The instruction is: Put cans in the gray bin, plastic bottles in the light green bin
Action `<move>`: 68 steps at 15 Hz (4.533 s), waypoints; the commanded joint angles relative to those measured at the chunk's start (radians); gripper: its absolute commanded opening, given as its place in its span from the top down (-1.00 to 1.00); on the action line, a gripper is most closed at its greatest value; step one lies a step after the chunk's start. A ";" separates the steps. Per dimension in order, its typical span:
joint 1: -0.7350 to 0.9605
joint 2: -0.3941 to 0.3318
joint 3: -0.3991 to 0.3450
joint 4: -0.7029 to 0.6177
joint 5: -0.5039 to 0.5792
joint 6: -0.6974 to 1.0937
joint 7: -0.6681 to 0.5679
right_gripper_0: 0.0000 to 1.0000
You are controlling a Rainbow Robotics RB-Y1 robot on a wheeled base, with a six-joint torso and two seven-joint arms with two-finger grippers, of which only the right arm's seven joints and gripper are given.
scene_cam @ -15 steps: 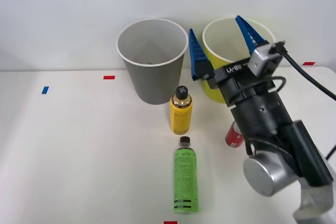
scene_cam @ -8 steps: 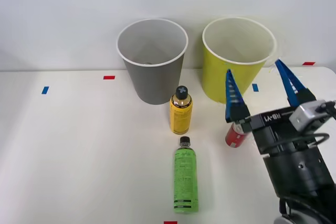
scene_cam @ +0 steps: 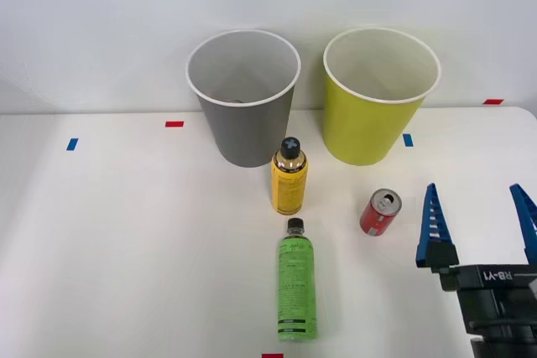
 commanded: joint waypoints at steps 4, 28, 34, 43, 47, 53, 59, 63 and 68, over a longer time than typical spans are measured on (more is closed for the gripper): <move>0.110 0.055 -0.030 0.016 -0.017 0.001 -0.002 -1.00; 0.202 0.118 0.023 0.387 0.341 -0.210 -0.123 -1.00; 0.254 0.092 0.073 0.387 0.327 -0.210 -0.110 -1.00; 0.262 0.096 0.109 0.386 0.321 -0.209 -0.094 -1.00; 0.262 0.096 0.109 0.386 0.321 -0.209 -0.094 -1.00; 0.262 0.096 0.109 0.386 0.321 -0.209 -0.094 -1.00; 0.262 0.096 0.109 0.386 0.321 -0.209 -0.094 -1.00; 0.262 0.096 0.109 0.386 0.321 -0.209 -0.094 -1.00; 0.262 0.096 0.109 0.386 0.321 -0.209 -0.094 -1.00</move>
